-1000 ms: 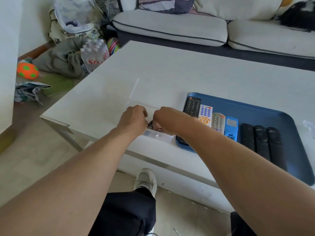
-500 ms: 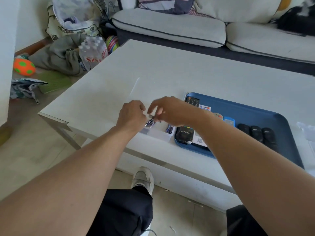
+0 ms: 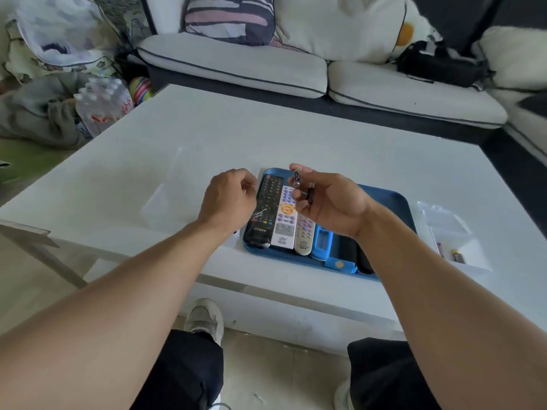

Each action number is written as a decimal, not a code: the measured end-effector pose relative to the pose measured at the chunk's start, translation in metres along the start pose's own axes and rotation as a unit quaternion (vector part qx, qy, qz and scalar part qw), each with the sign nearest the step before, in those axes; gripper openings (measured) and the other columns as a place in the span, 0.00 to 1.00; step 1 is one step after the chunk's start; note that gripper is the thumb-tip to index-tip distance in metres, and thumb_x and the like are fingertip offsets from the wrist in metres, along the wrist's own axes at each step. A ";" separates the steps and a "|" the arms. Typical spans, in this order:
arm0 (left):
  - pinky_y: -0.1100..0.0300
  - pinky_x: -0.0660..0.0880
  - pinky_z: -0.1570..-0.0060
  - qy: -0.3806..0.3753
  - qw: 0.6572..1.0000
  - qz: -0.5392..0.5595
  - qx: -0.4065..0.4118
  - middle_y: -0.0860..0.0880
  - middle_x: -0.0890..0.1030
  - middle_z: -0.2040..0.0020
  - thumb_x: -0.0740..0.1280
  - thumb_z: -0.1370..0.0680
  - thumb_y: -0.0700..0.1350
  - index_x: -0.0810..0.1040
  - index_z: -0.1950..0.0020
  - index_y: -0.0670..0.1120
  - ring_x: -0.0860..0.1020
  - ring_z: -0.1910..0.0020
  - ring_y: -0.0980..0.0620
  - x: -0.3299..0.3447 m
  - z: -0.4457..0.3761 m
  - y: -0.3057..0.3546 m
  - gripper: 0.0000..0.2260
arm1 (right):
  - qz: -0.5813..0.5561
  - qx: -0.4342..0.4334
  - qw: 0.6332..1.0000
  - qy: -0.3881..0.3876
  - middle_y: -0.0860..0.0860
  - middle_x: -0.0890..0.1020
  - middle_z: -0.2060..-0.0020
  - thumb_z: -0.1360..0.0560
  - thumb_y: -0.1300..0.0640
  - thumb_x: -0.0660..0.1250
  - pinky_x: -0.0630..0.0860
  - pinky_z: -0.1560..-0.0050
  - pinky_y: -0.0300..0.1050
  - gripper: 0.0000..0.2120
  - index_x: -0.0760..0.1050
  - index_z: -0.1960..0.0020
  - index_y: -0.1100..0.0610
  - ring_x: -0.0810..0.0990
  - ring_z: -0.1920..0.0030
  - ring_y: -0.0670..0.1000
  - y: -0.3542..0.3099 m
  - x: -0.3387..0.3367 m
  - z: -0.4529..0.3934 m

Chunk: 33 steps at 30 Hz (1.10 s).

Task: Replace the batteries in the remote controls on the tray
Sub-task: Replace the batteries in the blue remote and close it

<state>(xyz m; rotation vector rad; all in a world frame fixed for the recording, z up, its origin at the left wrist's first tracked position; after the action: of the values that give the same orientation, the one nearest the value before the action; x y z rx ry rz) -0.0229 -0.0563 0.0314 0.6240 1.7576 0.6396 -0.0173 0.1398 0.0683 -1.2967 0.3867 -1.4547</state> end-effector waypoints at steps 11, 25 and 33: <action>0.55 0.75 0.49 -0.231 0.960 -0.157 0.025 0.51 0.82 0.42 0.70 0.24 0.53 0.80 0.41 0.55 0.80 0.43 0.47 0.087 0.039 0.078 0.12 | 0.285 0.046 0.914 0.286 0.52 0.87 0.58 0.23 0.59 0.67 0.54 0.76 0.38 0.10 0.81 0.44 0.60 0.57 0.73 0.47 0.000 -0.088 0.043; 0.54 0.69 0.57 -0.301 0.914 -0.269 -0.031 0.48 0.80 0.41 0.74 0.27 0.59 0.71 0.36 0.47 0.78 0.49 0.46 0.108 0.037 0.097 0.27 | 0.429 0.037 0.859 0.276 0.50 0.87 0.60 0.22 0.60 0.65 0.60 0.78 0.36 0.07 0.82 0.49 0.57 0.65 0.82 0.41 0.002 -0.106 0.054; 0.55 0.76 0.56 -0.328 0.916 -0.224 -0.063 0.47 0.81 0.45 0.73 0.27 0.60 0.75 0.34 0.46 0.79 0.53 0.48 0.117 0.039 0.098 0.27 | 0.426 0.023 0.864 0.268 0.53 0.86 0.57 0.21 0.61 0.65 0.59 0.84 0.29 0.08 0.83 0.48 0.57 0.68 0.84 0.38 -0.001 -0.103 0.051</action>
<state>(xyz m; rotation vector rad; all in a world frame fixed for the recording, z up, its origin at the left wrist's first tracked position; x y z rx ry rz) -0.0059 0.0988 0.0105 0.2746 1.1490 0.1798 0.0055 0.2479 0.0355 -0.5035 1.1260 -0.9958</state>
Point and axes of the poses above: each hand's wrist, its own z-axis away from the middle knuckle, its own x-axis out of the palm, y = z × x, the point moved 1 cm from there along -z, towards the middle knuckle
